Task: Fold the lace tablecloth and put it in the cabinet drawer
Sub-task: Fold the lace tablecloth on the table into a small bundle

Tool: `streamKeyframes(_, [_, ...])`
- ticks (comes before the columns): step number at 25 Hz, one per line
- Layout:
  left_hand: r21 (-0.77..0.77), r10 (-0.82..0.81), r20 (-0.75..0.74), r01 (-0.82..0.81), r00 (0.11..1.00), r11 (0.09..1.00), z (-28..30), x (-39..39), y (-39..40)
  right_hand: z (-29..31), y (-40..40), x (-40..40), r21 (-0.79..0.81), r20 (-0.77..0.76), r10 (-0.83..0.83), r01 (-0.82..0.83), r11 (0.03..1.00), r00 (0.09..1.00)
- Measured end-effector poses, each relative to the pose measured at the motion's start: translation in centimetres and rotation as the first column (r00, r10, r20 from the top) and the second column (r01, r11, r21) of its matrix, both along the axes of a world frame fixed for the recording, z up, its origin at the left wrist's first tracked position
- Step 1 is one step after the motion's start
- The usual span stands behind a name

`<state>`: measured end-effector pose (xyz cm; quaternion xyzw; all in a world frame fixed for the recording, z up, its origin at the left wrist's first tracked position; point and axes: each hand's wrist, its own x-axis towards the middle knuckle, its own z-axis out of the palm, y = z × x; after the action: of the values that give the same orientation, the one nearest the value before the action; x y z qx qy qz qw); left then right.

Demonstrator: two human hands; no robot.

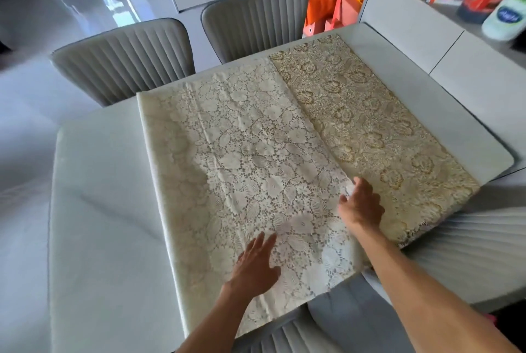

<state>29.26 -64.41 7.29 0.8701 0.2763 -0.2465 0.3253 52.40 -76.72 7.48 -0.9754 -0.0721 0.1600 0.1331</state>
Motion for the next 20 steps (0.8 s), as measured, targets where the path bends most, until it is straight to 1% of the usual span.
streamKeyframes(1, [-0.003, -0.004, -0.009, 0.004, 1.0, 1.0, 0.4, -0.3, 0.0, 0.2, -0.1, -1.0, -0.018, 0.021, 0.053, -0.053, 0.998, 0.998])
streamKeyframes(2, [0.004, -0.002, -0.009, 0.002, 1.0, 1.0, 0.9, -0.9, 0.0, 0.5, 0.1, -2.5, -0.002, 0.033, 0.101, -0.101, 0.995, 0.994])
streamKeyframes(5, [0.049, 0.057, 0.049, -0.059, 0.997, 0.997, 3.1, -3.1, 1.0, 1.6, 2.0, -8.5, 0.123, 0.04, 0.23, -0.233, 0.965, 0.972])
streamKeyframes(9, [0.105, 0.122, 0.179, -0.143, 0.976, 0.984, 5.9, -7.3, 3.8, 3.6, 5.8, -17.3, 0.209, -0.037, 0.321, -0.307, 0.929, 0.946])
streamKeyframes(11, [0.126, 0.128, 0.233, -0.161, 0.964, 0.979, 7.0, -10.6, 6.3, 4.6, 7.6, -21.5, 0.23, -0.078, 0.339, -0.314, 0.921, 0.938])
streamKeyframes(13, [0.142, 0.131, 0.289, -0.178, 0.948, 0.974, 7.7, -14.4, 9.0, 5.7, 9.4, -25.5, 0.232, -0.088, 0.345, -0.318, 0.919, 0.934])
streamKeyframes(15, [0.139, 0.131, 0.337, -0.187, 0.933, 0.972, 8.6, -18.7, 11.6, 7.1, 11.2, -29.7, 0.212, -0.077, 0.332, -0.31, 0.927, 0.94])
streamKeyframes(18, [0.152, 0.059, 0.389, -0.127, 0.919, 0.98, 10.3, -25.4, 15.5, 9.7, 15.3, -37.3, 0.225, -0.052, 0.273, -0.255, 0.94, 0.961])
streamKeyframes(20, [0.168, 0.032, 0.44, -0.117, 0.897, 0.979, 11.9, -29.6, 18.6, 11.8, 18.7, -42.1, 0.241, -0.02, 0.283, -0.27, 0.932, 0.959])
